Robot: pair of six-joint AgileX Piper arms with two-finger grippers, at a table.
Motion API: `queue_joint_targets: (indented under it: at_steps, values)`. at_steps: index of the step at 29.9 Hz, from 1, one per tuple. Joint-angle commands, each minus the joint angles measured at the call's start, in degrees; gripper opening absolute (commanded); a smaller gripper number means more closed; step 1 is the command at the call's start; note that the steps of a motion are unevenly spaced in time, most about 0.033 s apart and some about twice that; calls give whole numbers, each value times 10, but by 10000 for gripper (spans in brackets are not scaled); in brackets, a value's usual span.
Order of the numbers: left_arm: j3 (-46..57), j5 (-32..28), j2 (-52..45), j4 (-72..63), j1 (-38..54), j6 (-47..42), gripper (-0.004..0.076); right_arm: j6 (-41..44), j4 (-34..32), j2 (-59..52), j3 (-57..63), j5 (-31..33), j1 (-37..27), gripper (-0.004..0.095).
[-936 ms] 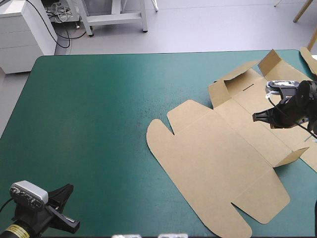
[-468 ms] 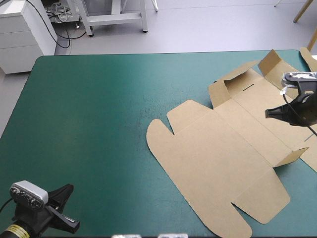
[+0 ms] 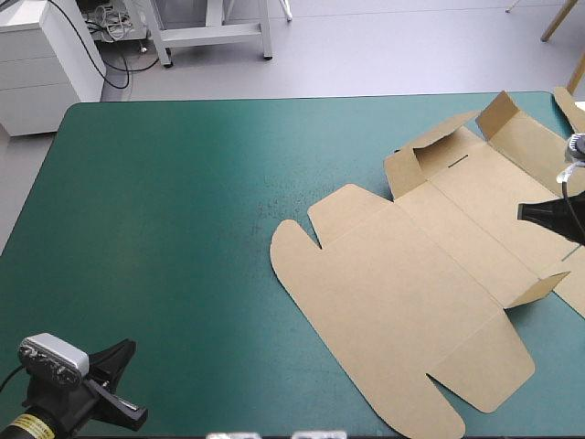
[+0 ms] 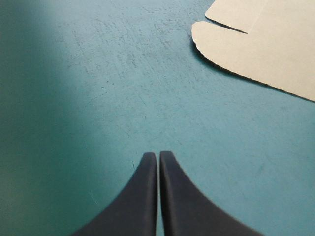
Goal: Fold the box
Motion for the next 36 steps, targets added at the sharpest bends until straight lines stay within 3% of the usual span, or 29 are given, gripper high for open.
queue_joint_targets:
  at_steps: [1,17,20,25,27,36]
  values:
    - [-18,-40,9,-7,-4,0,-8,-1,19,-15,4,-24,-34,-22]
    - [-18,-41,9,-7,-4,0,-8,12,30,-44,102,-25,-108,9]
    - [-18,-41,9,-7,-4,0,-8,19,55,-44,102,-25,-108,125]
    - [-18,-41,9,-6,-4,0,-8,26,119,-44,102,-25,-108,492]
    - [-18,-41,9,-6,-4,0,-8,48,123,-44,102,-25,-108,568]
    - [-18,-42,9,11,-4,3,-8,122,119,-44,103,-25,-108,560]
